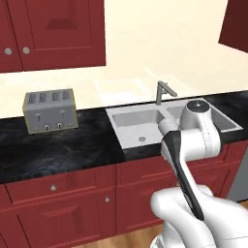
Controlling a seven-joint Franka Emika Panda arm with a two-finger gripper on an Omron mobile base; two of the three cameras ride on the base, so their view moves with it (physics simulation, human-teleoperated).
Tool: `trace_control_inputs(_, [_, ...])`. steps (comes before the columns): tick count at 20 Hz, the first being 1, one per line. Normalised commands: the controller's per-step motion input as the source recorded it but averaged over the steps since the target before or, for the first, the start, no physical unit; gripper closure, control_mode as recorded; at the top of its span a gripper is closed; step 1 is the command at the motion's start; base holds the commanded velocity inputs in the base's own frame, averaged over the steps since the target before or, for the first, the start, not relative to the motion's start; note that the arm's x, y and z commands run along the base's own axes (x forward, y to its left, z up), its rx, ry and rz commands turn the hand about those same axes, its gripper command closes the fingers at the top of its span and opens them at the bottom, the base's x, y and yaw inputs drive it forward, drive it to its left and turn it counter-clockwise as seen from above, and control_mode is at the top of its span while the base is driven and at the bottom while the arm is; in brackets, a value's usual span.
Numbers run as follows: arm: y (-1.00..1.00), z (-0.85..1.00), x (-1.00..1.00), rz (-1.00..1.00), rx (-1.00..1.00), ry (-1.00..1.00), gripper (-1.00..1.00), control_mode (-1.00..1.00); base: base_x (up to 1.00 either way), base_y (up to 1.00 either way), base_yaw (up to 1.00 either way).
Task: Restock the sink supplies by placing the sponge and soap dispenser on the counter and next to the sink. Make sure the soap dispenser is upright.
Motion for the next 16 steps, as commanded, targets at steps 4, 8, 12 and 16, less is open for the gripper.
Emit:
trace_control_inputs(4, [0.0,0.0,0.0,0.0,0.0,0.0,1.0,1.0,0.3,0.05,0.25])
trace_control_inputs(8, [0.0,0.0,0.0,0.0,0.0,0.0,1.0,1.0,0.5,0.0,0.23])
trace_control_inputs(12, [0.0,0.0,0.0,0.0,0.0,0.0,1.0,1.0,0.48,0.0,0.21])
trace_control_inputs(16, [0.0,0.0,0.0,0.0,0.0,0.0,1.0,1.0,0.26,0.06,0.17])
